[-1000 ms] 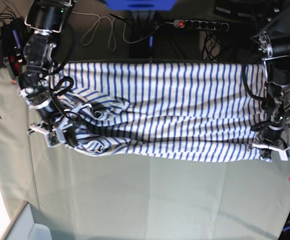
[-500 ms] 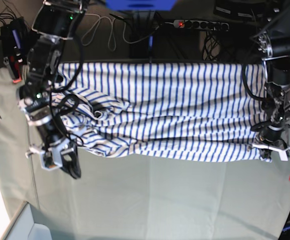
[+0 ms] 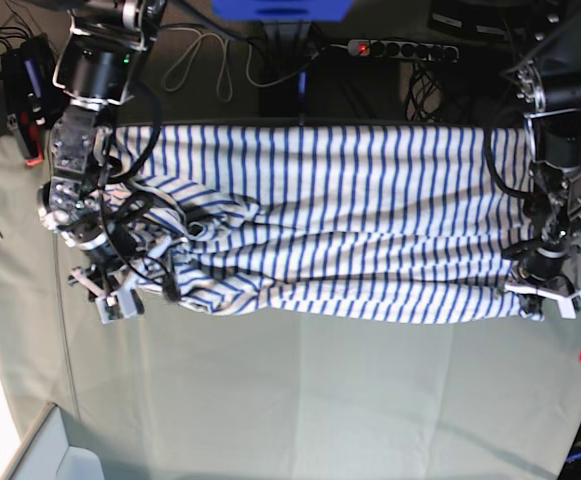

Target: Layout the t-shirt on the table in an organized manner, then fold the t-shirt properly

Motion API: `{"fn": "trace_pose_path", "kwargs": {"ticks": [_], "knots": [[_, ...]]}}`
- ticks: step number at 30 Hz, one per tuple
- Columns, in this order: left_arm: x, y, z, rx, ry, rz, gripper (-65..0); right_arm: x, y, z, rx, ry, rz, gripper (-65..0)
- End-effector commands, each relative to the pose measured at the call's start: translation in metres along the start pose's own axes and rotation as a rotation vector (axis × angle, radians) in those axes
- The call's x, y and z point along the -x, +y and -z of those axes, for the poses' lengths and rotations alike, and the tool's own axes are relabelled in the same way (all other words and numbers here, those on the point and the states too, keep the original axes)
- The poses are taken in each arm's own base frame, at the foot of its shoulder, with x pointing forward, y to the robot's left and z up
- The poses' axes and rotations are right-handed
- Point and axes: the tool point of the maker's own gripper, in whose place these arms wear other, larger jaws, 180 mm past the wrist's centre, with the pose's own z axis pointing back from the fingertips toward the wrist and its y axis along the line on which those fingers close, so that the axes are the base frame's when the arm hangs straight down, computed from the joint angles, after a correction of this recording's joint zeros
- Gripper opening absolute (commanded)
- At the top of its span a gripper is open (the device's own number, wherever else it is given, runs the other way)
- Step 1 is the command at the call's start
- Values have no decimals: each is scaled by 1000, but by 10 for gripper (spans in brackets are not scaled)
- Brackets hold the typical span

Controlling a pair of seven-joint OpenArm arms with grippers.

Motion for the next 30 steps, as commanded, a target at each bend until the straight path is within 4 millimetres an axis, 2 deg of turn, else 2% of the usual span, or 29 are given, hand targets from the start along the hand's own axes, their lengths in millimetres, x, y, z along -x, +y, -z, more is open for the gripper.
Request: {"fn": "trace_pose_path", "kwargs": {"ticks": [1,6,12,13,15,17,19,22,30], "knots": [[-28,0,4,6,-69,3,-648,-6,-6,1,1,-15,0,-260],[-28,0,4,6,-69,3,-648,15,-4,5,-14,37,33,-258],[-24,2,2,3,-60,5,-648,24,-5,6,-18,59,41,-266],[-23,3,2,2,-59,5,-648,24,-5,6,-20,59,40,-286],[-21,3,1,1,-56,6,-648,22,-4,6,-21,53,38,-377],[-21,3,1,1,-56,6,-648,22,-4,6,-21,52,38,-529],[-21,4,1,1,-55,6,-648,14,-7,9,-19,37,35,-650],[-21,4,1,1,-55,6,-648,-3,-13,13,-9,3,29,-644],[-21,4,1,1,-55,6,-648,-80,-48,23,40,-126,-34,-650]]}}
